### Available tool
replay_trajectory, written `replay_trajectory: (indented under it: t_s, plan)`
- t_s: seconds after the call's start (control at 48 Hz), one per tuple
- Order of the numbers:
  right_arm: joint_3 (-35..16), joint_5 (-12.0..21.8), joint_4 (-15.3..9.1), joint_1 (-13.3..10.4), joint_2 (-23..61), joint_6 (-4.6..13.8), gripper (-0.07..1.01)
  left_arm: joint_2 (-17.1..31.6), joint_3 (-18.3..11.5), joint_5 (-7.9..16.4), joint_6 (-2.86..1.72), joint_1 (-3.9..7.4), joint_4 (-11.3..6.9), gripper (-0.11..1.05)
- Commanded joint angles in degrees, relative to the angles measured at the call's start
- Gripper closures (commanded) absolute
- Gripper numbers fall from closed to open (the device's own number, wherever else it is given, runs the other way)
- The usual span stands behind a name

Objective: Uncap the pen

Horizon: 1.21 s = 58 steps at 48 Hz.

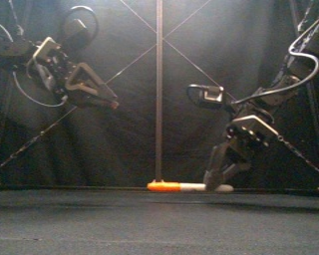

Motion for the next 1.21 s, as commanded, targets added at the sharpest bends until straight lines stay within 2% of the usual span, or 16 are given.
replay_trajectory:
  t_s: [0.021, 0.083, 0.229, 0.521, 0.875, 1.0, 1.208]
  plan:
    - [-2.55, 1.85, 0.00, -0.18, -2.02, -0.18, 0.46, 2.72, -3.96, 3.78, 0.09, 0.18, 0.00, 0.17]
    - [-3.08, 2.20, -0.18, -0.18, -2.02, -0.18, 0.46, 4.13, -5.36, 6.06, 0.09, 0.26, 0.09, 0.15]
    - [-3.34, 2.11, -0.26, 0.09, -2.02, -0.18, 0.46, 6.50, -7.47, 8.00, 0.18, 0.88, 0.18, 0.13]
    - [-3.78, 0.79, 0.09, 0.53, -2.11, -0.18, 0.46, 11.95, -10.99, 8.61, 0.18, 1.41, 0.88, 0.13]
    - [-3.78, -0.18, 0.09, 0.97, -2.11, -0.18, 0.46, 14.59, -11.87, 8.70, 0.09, 2.55, 0.88, 0.15]
    - [-3.78, -0.26, 0.09, 1.05, -2.11, -0.18, 0.46, 14.59, -11.87, 8.70, 0.26, 2.81, 0.88, 0.20]
    - [-3.78, -0.62, 0.09, 1.05, -2.11, -0.18, 0.46, 14.59, -11.87, 8.70, 0.26, 3.08, 1.67, 0.38]
